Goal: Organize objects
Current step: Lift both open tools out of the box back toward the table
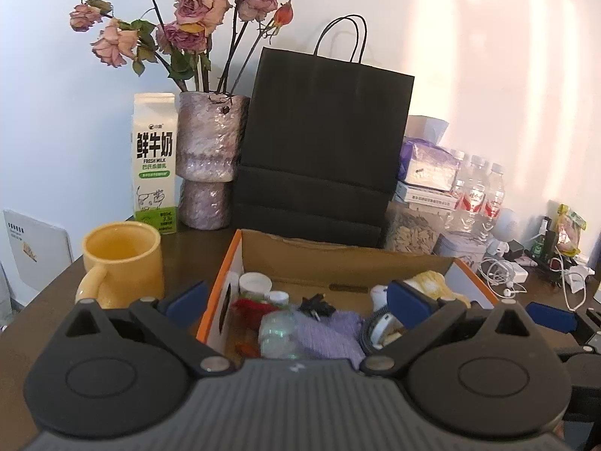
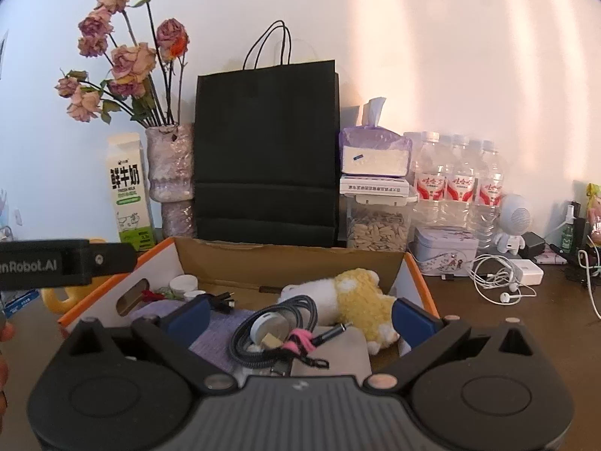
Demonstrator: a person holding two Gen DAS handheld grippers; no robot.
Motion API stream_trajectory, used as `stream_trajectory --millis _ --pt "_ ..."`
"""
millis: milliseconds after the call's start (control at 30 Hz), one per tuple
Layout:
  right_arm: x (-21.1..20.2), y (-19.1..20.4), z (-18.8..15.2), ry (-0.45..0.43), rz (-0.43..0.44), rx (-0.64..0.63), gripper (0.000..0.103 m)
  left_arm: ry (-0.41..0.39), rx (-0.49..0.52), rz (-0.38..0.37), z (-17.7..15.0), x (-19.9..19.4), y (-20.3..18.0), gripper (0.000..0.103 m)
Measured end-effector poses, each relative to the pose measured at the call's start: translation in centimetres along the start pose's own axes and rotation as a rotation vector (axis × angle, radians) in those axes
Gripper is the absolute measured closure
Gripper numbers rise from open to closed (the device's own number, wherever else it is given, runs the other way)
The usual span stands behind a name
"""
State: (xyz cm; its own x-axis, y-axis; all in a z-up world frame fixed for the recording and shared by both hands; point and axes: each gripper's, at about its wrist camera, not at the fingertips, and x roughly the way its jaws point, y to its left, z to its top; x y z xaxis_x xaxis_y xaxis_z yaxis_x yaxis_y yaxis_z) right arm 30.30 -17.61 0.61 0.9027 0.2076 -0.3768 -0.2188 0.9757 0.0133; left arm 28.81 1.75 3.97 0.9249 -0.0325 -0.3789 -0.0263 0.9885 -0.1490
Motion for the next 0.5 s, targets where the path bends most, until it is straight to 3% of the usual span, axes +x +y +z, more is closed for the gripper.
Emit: stream_trajectory --millis 500 --pt "-5.1 0.7 -3.1 0.047 0.007 -0.027 0.000 0.080 0.048 0.025 -3.2 -4.9 0.7 0.000"
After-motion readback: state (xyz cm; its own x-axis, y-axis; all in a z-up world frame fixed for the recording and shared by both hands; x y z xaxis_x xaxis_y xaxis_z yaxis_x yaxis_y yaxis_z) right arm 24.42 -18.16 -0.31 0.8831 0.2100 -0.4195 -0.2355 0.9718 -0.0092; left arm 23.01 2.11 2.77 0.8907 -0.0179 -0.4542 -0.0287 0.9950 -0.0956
